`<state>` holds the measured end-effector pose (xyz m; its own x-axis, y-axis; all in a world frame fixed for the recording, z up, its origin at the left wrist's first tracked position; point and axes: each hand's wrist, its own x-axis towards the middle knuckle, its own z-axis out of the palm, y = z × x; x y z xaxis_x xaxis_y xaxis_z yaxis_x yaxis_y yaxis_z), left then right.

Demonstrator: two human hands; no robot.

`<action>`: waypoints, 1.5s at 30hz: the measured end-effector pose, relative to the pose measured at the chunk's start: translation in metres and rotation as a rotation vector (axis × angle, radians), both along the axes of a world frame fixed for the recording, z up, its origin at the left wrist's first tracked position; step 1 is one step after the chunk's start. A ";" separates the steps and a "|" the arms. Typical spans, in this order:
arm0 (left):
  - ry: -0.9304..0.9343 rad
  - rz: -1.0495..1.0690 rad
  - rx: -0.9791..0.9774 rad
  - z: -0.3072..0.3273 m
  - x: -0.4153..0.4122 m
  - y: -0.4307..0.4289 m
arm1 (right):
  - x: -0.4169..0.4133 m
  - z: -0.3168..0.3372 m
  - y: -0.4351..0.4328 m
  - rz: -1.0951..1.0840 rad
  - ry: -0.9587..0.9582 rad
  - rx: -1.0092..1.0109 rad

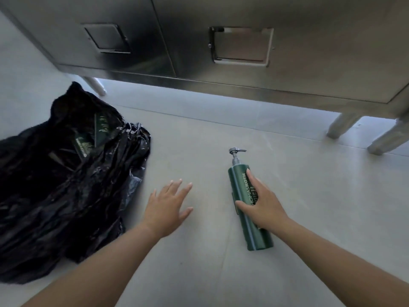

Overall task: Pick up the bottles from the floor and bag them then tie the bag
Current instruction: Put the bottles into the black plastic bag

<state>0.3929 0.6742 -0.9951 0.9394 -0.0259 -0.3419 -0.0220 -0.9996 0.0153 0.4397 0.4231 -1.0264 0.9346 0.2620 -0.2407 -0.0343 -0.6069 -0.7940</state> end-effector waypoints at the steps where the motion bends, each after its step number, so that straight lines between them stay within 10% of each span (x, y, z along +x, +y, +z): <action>1: -0.033 0.004 0.009 0.012 0.003 0.016 | 0.008 0.011 0.016 0.036 -0.022 0.004; 18: -0.327 0.377 -0.204 0.086 0.005 0.287 | 0.046 0.139 0.335 0.288 -0.117 -0.014; 45: -0.287 0.782 -0.194 0.095 -0.067 0.343 | 0.133 0.112 0.503 0.419 0.169 0.310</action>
